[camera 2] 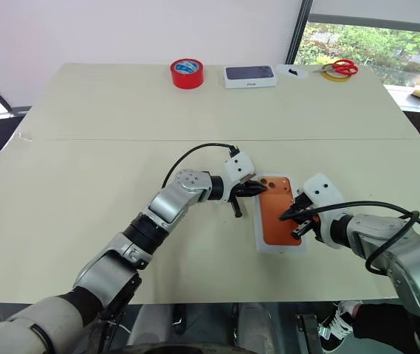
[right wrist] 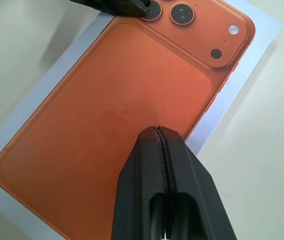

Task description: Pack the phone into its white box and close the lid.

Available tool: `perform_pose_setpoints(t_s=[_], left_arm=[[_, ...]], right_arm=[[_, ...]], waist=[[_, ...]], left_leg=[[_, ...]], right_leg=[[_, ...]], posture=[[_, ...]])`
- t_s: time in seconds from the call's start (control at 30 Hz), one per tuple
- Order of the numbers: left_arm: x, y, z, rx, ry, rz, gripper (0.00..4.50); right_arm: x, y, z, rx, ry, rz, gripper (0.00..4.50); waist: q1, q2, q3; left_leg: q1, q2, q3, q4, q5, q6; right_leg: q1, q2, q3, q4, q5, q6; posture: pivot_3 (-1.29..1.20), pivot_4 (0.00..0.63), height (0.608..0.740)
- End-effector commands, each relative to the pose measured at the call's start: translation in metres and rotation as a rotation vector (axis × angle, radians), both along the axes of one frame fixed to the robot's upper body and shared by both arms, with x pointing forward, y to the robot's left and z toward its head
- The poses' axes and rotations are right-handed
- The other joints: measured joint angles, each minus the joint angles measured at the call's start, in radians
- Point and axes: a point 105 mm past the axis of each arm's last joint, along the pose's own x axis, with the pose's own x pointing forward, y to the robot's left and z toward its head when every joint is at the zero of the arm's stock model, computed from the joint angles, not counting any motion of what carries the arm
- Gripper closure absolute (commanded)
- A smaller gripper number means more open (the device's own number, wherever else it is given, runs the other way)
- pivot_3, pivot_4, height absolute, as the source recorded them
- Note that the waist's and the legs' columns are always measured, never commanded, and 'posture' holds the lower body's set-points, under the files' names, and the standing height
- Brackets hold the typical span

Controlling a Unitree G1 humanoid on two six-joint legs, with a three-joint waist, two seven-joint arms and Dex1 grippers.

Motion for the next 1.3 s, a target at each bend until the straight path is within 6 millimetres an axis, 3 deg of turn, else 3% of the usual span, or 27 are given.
perform_pose_setpoints(t_s=[0.03,0.1,0.2,0.33,0.53,0.67,0.9,1.3], left_arm=[[0.008,0.017,0.021,-0.098,-0.030,0.042,4.20],[0.015,0.034,0.035,-0.155,-0.054,0.078,4.20],[0.026,0.083,0.053,-0.220,-0.093,0.179,4.20],[0.029,0.153,0.060,-0.220,-0.132,0.327,4.20],[0.013,0.239,0.047,-0.155,-0.140,0.547,4.20],[0.004,0.274,0.041,-0.160,-0.124,0.663,4.20],[0.005,0.293,0.039,-0.142,-0.126,0.730,4.20],[0.010,0.295,0.045,-0.155,-0.147,0.760,4.20]], right_arm=[[0.007,-0.005,0.016,-0.028,-0.110,-0.012,4.49],[0.015,-0.009,0.033,-0.037,-0.233,-0.018,4.49],[0.025,-0.018,0.058,-0.020,-0.400,-0.033,4.49],[0.029,-0.025,0.073,0.068,-0.462,-0.019,4.49],[0.036,-0.044,0.065,0.116,-0.441,-0.045,4.49],[0.040,-0.051,0.063,0.144,-0.440,-0.060,4.49],[0.044,-0.039,0.061,0.165,-0.444,-0.020,4.49],[0.050,-0.022,0.058,0.196,-0.457,0.018,4.49]], waist=[[-0.001,0.000,0.000],[-0.004,0.000,0.000],[-0.007,0.001,0.000],[-0.002,0.001,0.000],[0.002,0.001,0.000],[0.000,0.001,0.000],[-0.001,0.001,0.000],[-0.001,0.001,0.000]], left_leg=[[0.000,0.000,0.000,0.000,0.000,0.000],[0.000,0.000,0.000,0.000,0.000,0.000],[0.000,0.000,0.000,-0.001,0.000,0.000],[0.000,0.000,0.001,-0.001,0.001,-0.001],[0.000,0.000,0.001,-0.001,0.000,-0.001],[0.000,0.000,0.001,-0.001,0.000,-0.001],[0.000,0.000,0.001,-0.001,0.000,-0.001],[0.000,0.001,0.002,-0.001,0.000,-0.001]], right_leg=[[0.000,0.000,0.000,0.000,0.000,0.000],[-0.001,0.000,0.000,0.000,0.000,0.000],[-0.002,0.001,0.001,0.001,0.000,0.000],[-0.002,0.000,0.001,0.001,0.000,0.000],[-0.001,0.000,0.000,0.000,0.000,0.000],[-0.001,0.000,0.000,0.001,0.000,0.000],[-0.001,0.000,0.000,0.001,0.000,0.000],[-0.002,0.000,0.000,0.001,0.000,0.000]], posture=[[0.00,0.150,0.730],[0.00,0.150,0.730],[0.00,0.150,0.730],[0.00,0.150,0.730],[0.00,0.150,0.730],[0.00,0.150,0.730],[0.00,0.150,0.730],[0.00,0.150,0.730]])
